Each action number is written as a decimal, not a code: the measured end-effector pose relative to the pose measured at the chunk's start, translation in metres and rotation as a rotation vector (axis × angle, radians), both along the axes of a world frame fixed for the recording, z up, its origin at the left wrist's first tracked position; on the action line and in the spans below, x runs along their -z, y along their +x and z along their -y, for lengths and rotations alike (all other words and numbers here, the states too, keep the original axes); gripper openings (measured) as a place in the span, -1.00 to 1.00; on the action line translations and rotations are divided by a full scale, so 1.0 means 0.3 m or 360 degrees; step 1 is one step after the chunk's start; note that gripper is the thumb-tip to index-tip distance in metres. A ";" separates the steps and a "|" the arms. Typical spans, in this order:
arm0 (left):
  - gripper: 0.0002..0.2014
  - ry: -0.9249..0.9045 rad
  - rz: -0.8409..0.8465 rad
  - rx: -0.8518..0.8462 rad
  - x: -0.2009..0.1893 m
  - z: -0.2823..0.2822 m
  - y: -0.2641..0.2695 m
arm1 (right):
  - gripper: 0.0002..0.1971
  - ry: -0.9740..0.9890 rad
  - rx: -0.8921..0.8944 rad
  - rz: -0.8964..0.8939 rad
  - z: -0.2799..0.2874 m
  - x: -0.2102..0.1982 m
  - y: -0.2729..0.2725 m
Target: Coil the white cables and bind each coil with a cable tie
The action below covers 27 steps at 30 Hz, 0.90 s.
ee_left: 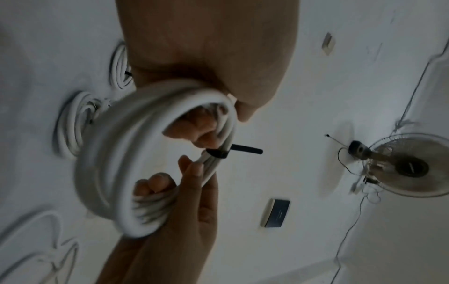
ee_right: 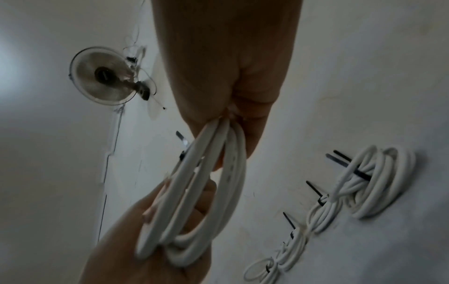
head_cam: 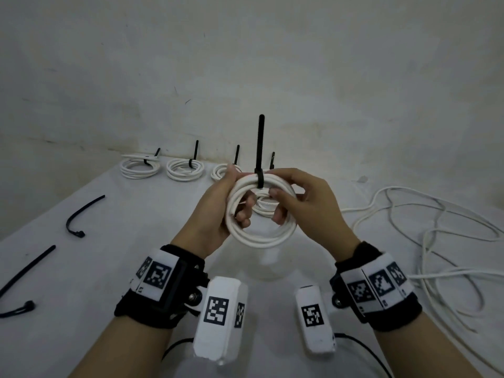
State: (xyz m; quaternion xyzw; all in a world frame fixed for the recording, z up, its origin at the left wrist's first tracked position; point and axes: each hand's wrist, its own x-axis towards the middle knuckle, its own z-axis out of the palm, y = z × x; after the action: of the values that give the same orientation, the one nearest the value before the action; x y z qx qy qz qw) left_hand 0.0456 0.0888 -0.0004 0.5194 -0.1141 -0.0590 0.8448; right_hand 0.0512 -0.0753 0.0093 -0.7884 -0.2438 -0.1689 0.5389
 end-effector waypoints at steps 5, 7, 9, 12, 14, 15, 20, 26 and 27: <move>-0.36 0.0140 0.0243 -0.0207 0.021 0.019 0.013 | -0.83 0.0108 0.0058 -0.0029 -0.019 0.008 0.011; -0.35 0.0116 0.0273 -0.0368 0.033 0.028 0.017 | -0.82 0.0130 0.0056 -0.0034 -0.035 0.015 0.010; -0.43 0.0129 0.0313 -0.0496 0.042 0.034 0.017 | -0.81 0.0183 0.0055 -0.0057 -0.052 0.025 0.011; -0.33 0.0191 0.0326 -0.0519 0.042 0.027 0.018 | -0.85 0.0269 0.0095 -0.0056 -0.060 0.038 0.015; -0.33 0.0343 0.0284 -0.0453 0.041 0.018 0.023 | -0.85 0.0360 0.0142 -0.0049 -0.054 0.046 0.020; -0.38 0.0423 0.0258 -0.0412 0.043 0.017 0.024 | -0.85 0.0399 0.0166 -0.0048 -0.049 0.050 0.024; -0.52 0.0488 0.0124 -0.0407 0.053 0.025 0.028 | -0.82 0.0471 0.0183 -0.0105 -0.045 0.081 0.042; -0.56 0.0446 -0.0031 -0.0451 0.052 -0.041 0.068 | -0.72 0.0482 0.0159 -0.0320 -0.032 0.155 0.077; -0.56 0.0447 -0.0060 -0.0468 0.051 -0.055 0.083 | -0.73 0.0400 0.0173 -0.0330 -0.021 0.177 0.091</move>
State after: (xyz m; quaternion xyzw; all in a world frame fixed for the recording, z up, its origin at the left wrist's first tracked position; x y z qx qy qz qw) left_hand 0.0707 0.1052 -0.0157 0.6420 -0.0121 0.0399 0.7656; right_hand 0.0784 -0.0691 -0.0438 -0.7400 -0.1210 -0.1447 0.6456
